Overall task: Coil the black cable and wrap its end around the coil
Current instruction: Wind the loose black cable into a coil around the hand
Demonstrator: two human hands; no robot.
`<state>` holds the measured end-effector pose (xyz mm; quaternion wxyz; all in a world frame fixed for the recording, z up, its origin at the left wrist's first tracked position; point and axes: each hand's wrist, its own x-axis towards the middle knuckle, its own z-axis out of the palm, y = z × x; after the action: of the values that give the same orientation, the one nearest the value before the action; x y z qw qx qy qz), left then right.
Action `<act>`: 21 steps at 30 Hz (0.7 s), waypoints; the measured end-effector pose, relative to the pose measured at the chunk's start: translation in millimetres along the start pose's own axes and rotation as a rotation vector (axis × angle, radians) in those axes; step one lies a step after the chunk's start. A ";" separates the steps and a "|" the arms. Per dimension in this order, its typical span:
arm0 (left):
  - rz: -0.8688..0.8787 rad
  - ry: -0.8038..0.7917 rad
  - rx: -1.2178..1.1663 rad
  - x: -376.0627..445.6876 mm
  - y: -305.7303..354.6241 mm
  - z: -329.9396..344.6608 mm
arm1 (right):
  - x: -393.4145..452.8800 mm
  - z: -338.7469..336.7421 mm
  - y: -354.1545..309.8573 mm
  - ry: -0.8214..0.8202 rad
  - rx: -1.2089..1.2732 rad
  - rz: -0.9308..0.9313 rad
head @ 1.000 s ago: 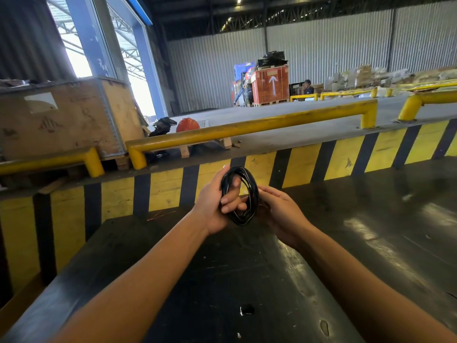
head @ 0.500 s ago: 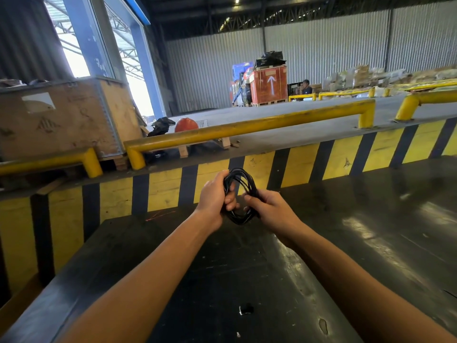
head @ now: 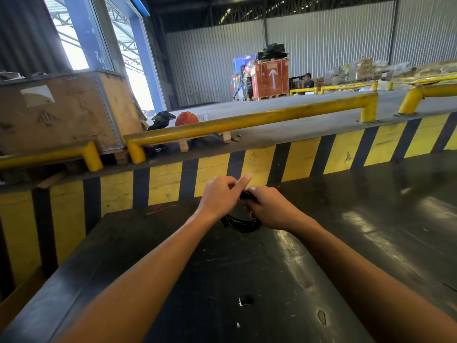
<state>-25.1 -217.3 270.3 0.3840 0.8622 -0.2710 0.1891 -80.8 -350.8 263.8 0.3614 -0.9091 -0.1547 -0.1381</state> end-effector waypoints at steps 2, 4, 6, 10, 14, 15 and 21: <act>-0.012 0.116 -0.075 -3.7 -9.2 4.3 | -4.9 12.7 7.5 0.072 0.132 0.018; -0.087 0.191 -0.193 -7.2 -16.9 6.4 | -12.6 29.4 16.3 0.144 0.248 0.041; -0.179 0.217 -0.234 -11.7 -26.2 9.0 | -20.0 48.1 24.7 0.183 0.296 0.065; -0.309 -0.049 -0.209 -23.4 -45.8 13.0 | -20.5 68.8 39.2 0.240 0.228 0.091; -0.278 -0.201 0.057 -35.1 -63.7 21.5 | -16.5 83.8 51.7 0.154 0.113 0.053; -0.277 -0.174 0.076 -39.1 -70.0 24.8 | -15.9 89.2 55.1 0.129 0.122 0.060; -0.429 -0.144 0.035 -86.9 -119.0 41.8 | -25.2 137.7 94.0 -0.240 0.431 0.293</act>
<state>-15.2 -154.8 130.8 0.3797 0.9180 -0.1051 0.0457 -48.8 -323.9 100.4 0.5415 -0.8338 -0.0892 0.0605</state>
